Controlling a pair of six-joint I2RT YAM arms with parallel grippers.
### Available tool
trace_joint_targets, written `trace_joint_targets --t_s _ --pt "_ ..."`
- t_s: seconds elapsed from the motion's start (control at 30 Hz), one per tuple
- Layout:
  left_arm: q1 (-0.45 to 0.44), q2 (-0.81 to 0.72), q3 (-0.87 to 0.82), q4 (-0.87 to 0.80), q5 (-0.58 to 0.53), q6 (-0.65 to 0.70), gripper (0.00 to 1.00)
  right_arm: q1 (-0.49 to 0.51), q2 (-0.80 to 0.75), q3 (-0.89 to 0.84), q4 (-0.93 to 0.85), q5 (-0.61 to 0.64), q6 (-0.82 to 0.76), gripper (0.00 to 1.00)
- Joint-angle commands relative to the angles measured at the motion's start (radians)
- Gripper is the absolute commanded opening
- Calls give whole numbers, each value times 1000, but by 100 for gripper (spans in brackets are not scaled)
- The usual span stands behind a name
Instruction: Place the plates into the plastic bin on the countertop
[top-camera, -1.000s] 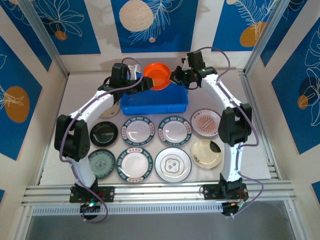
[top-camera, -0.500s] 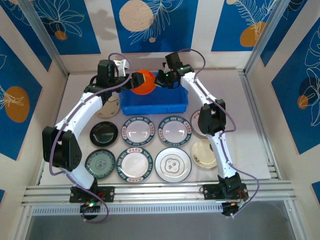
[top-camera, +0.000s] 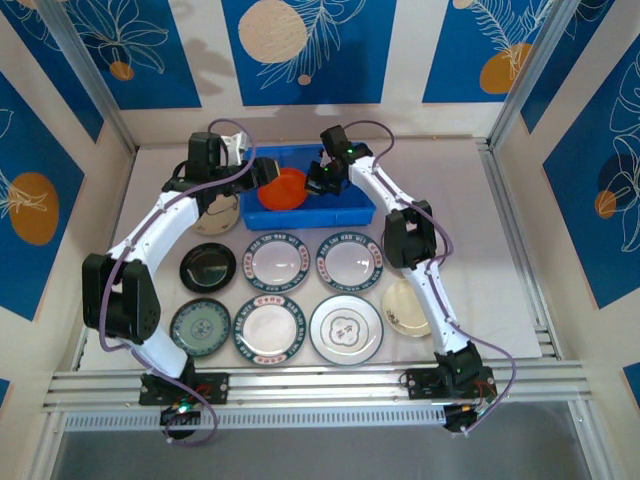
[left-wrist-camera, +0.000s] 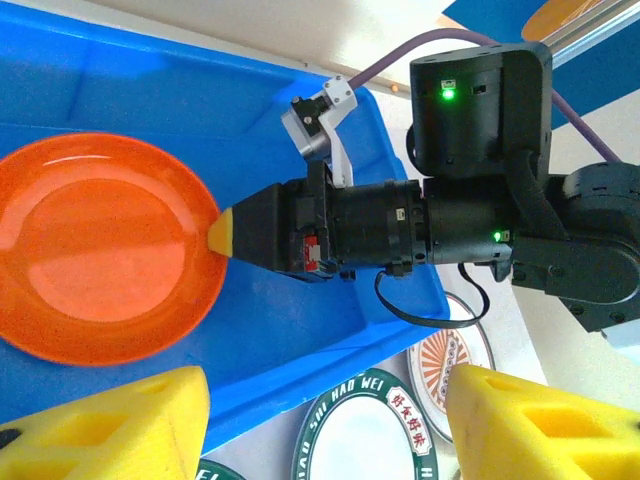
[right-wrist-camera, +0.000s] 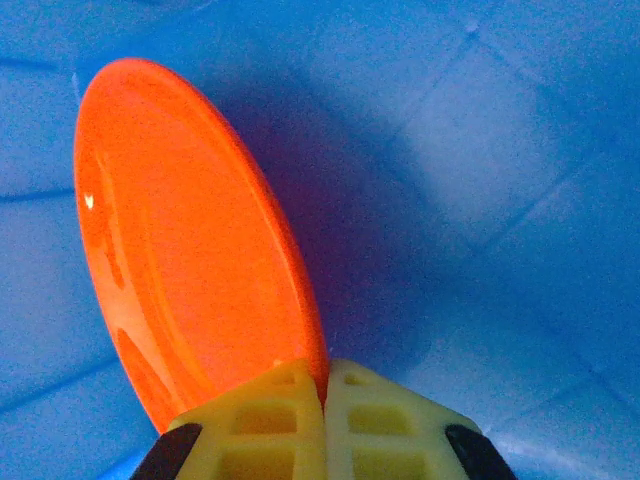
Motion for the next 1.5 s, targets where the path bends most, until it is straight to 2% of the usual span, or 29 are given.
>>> trace_joint_targets --t_s 0.0,0.2,0.3,0.37,0.53,0.57,0.63,0.8,0.9,1.03,1.13,1.2,1.37,1.47 --pt "13 -37 -17 18 17 18 66 7 29 65 -18 -36 7 0" --pt "15 -38 -39 28 8 22 69 11 63 88 -28 -43 12 1" --pt "14 -44 -61 43 0 18 72 11 71 96 -33 -46 10 10" --pt "14 -47 -70 46 -2 19 73 10 76 99 -32 -54 11 21" --pt "18 -58 -77 36 -16 32 75 10 76 107 -29 -75 7 33" --pt "19 -58 -77 37 -18 33 76 10 74 110 -30 -80 6 39" --pt "21 -61 -75 36 -18 36 77 10 68 106 -14 -102 3 44" --pt "30 -71 -77 27 -27 43 80 10 64 117 1 -140 5 46" --pt "40 -87 -81 4 -50 58 82 6 58 129 -20 -121 -1 46" --pt "67 -123 -86 -32 -109 87 90 -8 17 103 16 -127 -19 49" --pt "82 -154 -87 -66 -176 104 100 -34 5 155 20 -136 -10 50" --pt "91 -171 -79 -103 -202 112 100 -52 -11 186 6 -128 -19 50" --pt "93 -247 -104 -170 -191 130 100 -77 -161 102 11 -69 -86 50" --pt "84 -301 -144 -215 -150 123 96 -83 -311 -58 29 -21 -137 49"
